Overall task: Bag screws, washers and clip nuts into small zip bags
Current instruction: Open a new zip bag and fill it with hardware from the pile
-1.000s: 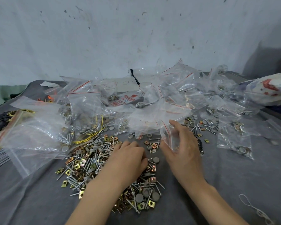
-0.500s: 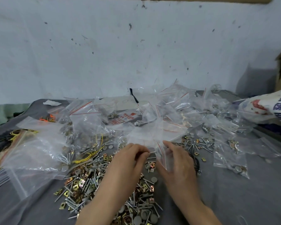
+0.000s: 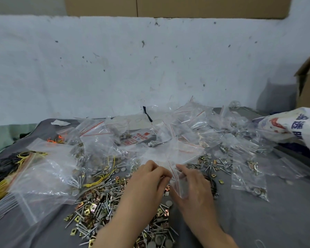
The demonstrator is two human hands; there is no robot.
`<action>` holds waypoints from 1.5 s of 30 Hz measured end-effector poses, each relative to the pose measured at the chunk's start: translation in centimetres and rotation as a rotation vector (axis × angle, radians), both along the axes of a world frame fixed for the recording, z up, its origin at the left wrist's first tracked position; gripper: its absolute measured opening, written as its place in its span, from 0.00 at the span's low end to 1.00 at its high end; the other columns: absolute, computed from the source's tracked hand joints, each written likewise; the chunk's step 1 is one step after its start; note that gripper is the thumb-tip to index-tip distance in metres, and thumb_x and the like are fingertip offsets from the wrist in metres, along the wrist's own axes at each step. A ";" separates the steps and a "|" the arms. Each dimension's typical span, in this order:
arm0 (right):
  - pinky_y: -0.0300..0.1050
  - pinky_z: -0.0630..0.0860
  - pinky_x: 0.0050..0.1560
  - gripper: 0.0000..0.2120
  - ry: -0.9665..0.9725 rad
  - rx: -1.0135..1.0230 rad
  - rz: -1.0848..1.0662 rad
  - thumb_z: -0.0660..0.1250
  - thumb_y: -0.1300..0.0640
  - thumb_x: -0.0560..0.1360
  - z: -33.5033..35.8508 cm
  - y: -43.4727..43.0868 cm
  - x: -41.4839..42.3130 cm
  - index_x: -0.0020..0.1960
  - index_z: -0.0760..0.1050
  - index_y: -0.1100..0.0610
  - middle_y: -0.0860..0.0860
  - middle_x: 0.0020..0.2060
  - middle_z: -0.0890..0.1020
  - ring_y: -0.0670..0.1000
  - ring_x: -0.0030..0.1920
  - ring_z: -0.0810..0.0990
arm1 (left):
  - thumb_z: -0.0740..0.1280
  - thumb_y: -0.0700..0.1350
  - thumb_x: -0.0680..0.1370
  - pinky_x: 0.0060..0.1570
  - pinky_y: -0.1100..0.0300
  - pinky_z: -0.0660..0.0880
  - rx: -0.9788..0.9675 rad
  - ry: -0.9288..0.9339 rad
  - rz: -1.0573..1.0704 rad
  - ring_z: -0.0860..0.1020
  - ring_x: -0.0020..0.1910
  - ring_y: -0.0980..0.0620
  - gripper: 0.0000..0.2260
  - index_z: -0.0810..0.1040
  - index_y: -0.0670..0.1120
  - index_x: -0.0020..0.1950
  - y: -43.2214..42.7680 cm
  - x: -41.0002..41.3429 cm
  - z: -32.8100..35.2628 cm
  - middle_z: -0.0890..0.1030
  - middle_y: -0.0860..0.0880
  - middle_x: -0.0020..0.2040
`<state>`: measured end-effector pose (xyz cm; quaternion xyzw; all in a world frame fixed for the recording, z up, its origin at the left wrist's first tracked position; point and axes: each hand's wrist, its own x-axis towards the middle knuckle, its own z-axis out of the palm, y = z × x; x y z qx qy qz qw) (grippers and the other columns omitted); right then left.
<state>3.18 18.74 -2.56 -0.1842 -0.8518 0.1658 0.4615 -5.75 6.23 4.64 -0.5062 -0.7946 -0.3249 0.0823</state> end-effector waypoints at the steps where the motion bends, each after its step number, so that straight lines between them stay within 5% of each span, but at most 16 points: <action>1: 0.36 0.63 0.56 0.24 -0.018 -0.004 0.004 0.60 0.38 0.76 0.1 0.0 0.0 0.69 0.67 0.46 0.43 0.52 0.77 0.43 0.53 0.72 | 0.63 0.51 0.81 0.55 0.59 0.72 0.005 0.015 -0.018 0.72 0.51 0.60 0.07 0.79 0.58 0.56 0.1 0.1 0.1 0.72 0.60 0.49; 11: 0.50 0.72 0.60 0.26 -0.087 -0.039 0.045 0.72 0.45 0.75 0.6 0.3 0.1 0.69 0.72 0.53 0.48 0.56 0.78 0.51 0.57 0.77 | 0.66 0.49 0.80 0.57 0.61 0.69 0.042 0.088 -0.125 0.68 0.55 0.59 0.05 0.80 0.56 0.54 0.3 0.7 0.5 0.78 0.61 0.51; 17: 0.44 0.67 0.57 0.23 -0.044 -0.045 0.036 0.77 0.56 0.71 0.7 0.9 -0.3 0.63 0.73 0.50 0.45 0.52 0.78 0.47 0.53 0.74 | 0.67 0.46 0.79 0.57 0.61 0.69 0.080 0.016 -0.158 0.69 0.55 0.61 0.11 0.77 0.60 0.57 1.1 0.8 1.0 0.78 0.65 0.49; 22: 0.44 0.66 0.55 0.17 -0.010 -0.030 0.050 0.63 0.47 0.72 0.7 1.3 -0.2 0.60 0.70 0.47 0.40 0.49 0.71 0.47 0.51 0.73 | 0.66 0.44 0.79 0.59 0.60 0.69 0.084 0.015 -0.186 0.70 0.56 0.61 0.14 0.74 0.62 0.60 1.4 1.2 1.0 0.79 0.64 0.50; 26: 0.45 0.67 0.52 0.18 0.002 -0.059 0.041 0.62 0.41 0.74 1.1 1.6 -0.2 0.58 0.74 0.51 0.44 0.48 0.76 0.47 0.50 0.74 | 0.64 0.44 0.81 0.60 0.65 0.66 0.105 0.015 -0.196 0.69 0.59 0.61 0.13 0.76 0.57 0.63 1.4 1.2 1.2 0.80 0.63 0.52; 31: 0.56 0.74 0.62 0.22 0.000 -0.215 0.091 0.62 0.41 0.77 1.6 2.0 0.2 0.67 0.74 0.48 0.41 0.55 0.78 0.47 0.58 0.78 | 0.62 0.48 0.82 0.58 0.76 0.61 0.129 -0.018 -0.135 0.67 0.61 0.63 0.14 0.74 0.56 0.67 0.9 0.0 1.3 0.78 0.62 0.55; 33: 0.53 0.74 0.63 0.22 0.016 -0.285 0.103 0.62 0.40 0.76 1.8 2.2 0.4 0.68 0.74 0.46 0.37 0.55 0.77 0.44 0.58 0.78 | 0.61 0.51 0.82 0.58 0.71 0.63 0.093 -0.062 -0.099 0.66 0.63 0.63 0.15 0.72 0.57 0.69 0.6 -0.7 1.0 0.77 0.63 0.56; 37: 0.25 0.69 0.56 0.16 0.089 -0.413 0.119 0.68 0.44 0.78 2.4 3.1 0.6 0.65 0.77 0.43 0.39 0.57 0.81 0.33 0.58 0.77 | 0.59 0.54 0.82 0.61 0.61 0.67 -0.100 -0.123 -0.039 0.67 0.65 0.58 0.17 0.69 0.56 0.71 -0.2 -1.7 -0.2 0.78 0.60 0.59; 39: 0.30 0.72 0.59 0.12 0.126 -0.502 0.137 0.70 0.50 0.79 2.8 3.7 0.7 0.62 0.79 0.43 0.40 0.57 0.82 0.38 0.59 0.79 | 0.59 0.54 0.83 0.65 0.55 0.68 -0.232 -0.114 -0.048 0.70 0.65 0.55 0.16 0.72 0.54 0.70 -0.4 -1.9 -0.7 0.78 0.57 0.61; 42: 0.51 0.77 0.64 0.13 0.168 -0.619 0.187 0.69 0.51 0.80 3.4 4.0 0.9 0.64 0.80 0.48 0.43 0.58 0.84 0.43 0.60 0.81 | 0.59 0.52 0.83 0.67 0.51 0.68 -0.376 -0.076 -0.071 0.69 0.66 0.52 0.14 0.74 0.55 0.68 -0.5 -1.6 -1.3 0.77 0.55 0.64; 45: 0.49 0.78 0.52 0.12 0.244 -0.674 0.219 0.69 0.53 0.80 3.9 3.9 1.1 0.62 0.81 0.48 0.43 0.53 0.86 0.38 0.48 0.82 | 0.59 0.52 0.83 0.68 0.50 0.66 -0.470 -0.038 -0.089 0.66 0.67 0.51 0.14 0.74 0.56 0.67 -0.5 -1.1 -2.0 0.75 0.54 0.65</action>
